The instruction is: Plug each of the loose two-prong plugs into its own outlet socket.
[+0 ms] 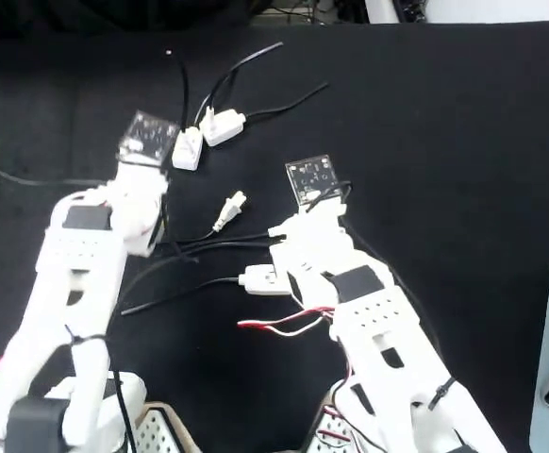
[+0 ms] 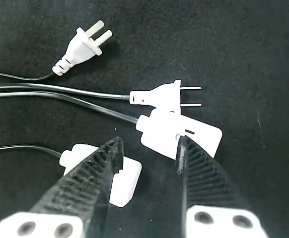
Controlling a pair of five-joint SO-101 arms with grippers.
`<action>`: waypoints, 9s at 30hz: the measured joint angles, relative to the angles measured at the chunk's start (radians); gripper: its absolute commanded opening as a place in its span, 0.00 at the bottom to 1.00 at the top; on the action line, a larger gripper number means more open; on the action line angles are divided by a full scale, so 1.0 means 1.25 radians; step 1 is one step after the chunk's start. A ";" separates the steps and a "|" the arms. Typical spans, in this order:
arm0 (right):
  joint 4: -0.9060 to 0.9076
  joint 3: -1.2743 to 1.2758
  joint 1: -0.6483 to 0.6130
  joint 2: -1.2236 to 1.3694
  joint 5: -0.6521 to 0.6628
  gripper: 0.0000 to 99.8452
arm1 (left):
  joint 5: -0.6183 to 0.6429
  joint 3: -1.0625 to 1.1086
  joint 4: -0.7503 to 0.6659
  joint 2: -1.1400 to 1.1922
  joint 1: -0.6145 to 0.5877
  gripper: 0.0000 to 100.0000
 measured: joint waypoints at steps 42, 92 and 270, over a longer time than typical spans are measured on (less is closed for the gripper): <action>0.000 0.011 0.000 0.000 0.006 0.18 | 0.082 -0.462 0.149 0.271 -0.027 0.32; 0.260 -0.631 0.053 0.696 0.714 0.18 | 0.088 0.406 -0.085 -0.206 -0.291 0.32; 0.309 -0.205 0.136 0.442 0.381 0.13 | 0.087 0.420 -0.085 -0.211 -0.340 0.32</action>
